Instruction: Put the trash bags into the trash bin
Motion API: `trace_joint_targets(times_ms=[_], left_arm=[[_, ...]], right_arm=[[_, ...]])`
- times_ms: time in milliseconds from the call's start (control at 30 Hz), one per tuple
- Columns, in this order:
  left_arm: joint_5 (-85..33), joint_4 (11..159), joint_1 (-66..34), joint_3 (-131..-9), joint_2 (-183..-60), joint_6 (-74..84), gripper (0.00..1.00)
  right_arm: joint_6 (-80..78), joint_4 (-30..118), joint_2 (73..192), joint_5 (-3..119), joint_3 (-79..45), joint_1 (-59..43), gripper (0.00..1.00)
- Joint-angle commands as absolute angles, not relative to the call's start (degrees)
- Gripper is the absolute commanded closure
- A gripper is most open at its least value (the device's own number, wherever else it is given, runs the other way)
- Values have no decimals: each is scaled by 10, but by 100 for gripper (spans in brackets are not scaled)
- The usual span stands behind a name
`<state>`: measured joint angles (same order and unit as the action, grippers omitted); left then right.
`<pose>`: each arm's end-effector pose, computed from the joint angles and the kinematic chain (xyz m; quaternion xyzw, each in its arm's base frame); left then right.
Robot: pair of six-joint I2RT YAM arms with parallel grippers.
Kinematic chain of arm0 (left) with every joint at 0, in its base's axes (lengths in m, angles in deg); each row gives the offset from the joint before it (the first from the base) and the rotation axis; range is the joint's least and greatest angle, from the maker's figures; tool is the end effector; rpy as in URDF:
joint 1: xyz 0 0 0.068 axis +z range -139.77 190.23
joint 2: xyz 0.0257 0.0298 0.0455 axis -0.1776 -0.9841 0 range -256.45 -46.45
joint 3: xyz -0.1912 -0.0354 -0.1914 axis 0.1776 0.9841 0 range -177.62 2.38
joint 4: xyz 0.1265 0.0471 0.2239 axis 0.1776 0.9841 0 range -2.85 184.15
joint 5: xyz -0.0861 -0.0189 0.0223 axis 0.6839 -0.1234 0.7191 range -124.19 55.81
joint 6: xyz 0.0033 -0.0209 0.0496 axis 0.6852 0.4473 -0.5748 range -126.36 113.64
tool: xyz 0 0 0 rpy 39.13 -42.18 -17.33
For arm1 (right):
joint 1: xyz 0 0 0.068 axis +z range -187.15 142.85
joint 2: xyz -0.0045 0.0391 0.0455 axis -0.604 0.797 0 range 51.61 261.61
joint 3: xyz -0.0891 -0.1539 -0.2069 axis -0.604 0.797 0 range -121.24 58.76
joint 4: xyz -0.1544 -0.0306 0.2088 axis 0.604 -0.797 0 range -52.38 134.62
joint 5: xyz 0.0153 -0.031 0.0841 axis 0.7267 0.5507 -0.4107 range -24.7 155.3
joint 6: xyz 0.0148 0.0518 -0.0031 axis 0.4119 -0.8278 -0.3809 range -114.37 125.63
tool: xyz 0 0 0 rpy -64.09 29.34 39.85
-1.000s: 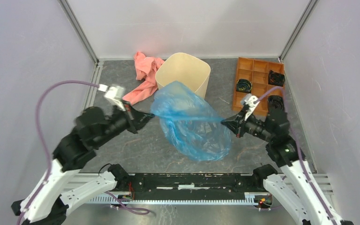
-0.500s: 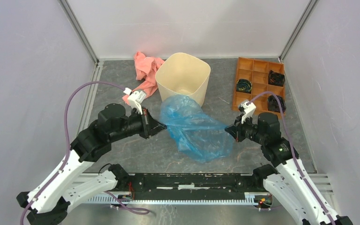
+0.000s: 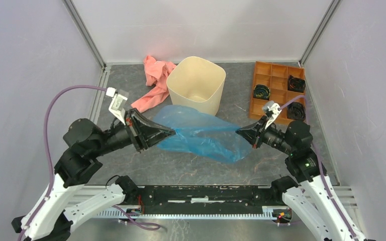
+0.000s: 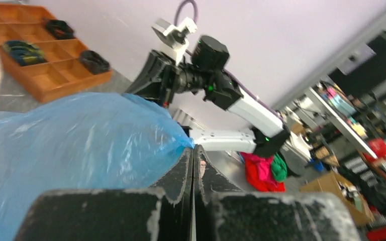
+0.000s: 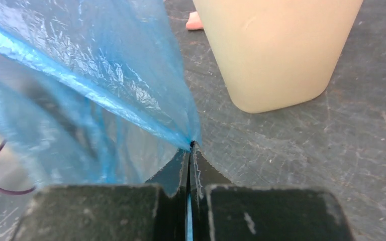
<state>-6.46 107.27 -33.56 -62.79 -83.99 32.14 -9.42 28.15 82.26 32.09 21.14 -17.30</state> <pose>0.0640 -0.0842 0.4549 0.2095 0.6311 -0.5993 0.4458 0.1168 0.0629 0.3202 -0.2152 0.7230 0.3938 0.5252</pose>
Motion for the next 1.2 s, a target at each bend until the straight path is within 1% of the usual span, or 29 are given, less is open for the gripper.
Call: trace_joint_targets(times_ms=[0,67,100,167,267,333,433,500,667,733,767,833,867,900,967,1000,1033,1100,1167], left_arm=[[-254,1210,-335,-659,-884,335,98],[-397,1337,-335,-672,-920,360,98],[-429,1374,-335,-674,-936,369,98],[-416,1382,-335,-672,-945,358,98],[-300,1298,-335,-676,-916,323,98],[-272,1270,-335,-690,-893,312,98],[-343,1301,-335,-701,-880,323,98],[-393,1324,-335,-686,-889,353,98],[-358,1299,-335,-639,-951,376,98],[-367,1308,-335,-642,-976,368,89],[-373,1312,-335,-643,-980,363,82],[-384,1315,-335,-642,-975,356,62],[-382,1314,-335,-640,-966,351,51],[-370,1307,-335,-634,-952,344,40],[-316,1266,-335,-605,-910,332,21],[-286,1249,-335,-583,-887,334,16],[-260,1236,-335,-563,-864,340,14],[-200,1225,-335,-518,-833,363,6],[-164,1207,-336,-462,-810,402,3]], right_arm=[[-137,352,855,331,258,-173,100],[-129,351,874,353,274,-173,100],[-130,361,886,350,284,-173,100],[-135,377,913,336,296,-172,100],[-142,406,938,308,303,-170,100],[-146,423,944,308,301,-167,100],[-157,442,952,310,301,-166,99],[-159,458,961,331,303,-166,100],[-157,448,970,459,331,-166,100],[-157,449,970,494,353,-166,100],[-155,448,969,512,363,-166,100],[-155,453,967,518,377,-166,100],[-157,455,965,517,381,-166,100],[-160,459,965,513,386,-166,100],[-166,473,967,498,390,-166,100],[-167,479,971,489,389,-167,99],[-167,481,974,484,386,-166,100],[-167,484,987,480,377,-166,100],[-166,488,996,477,370,-166,99]])
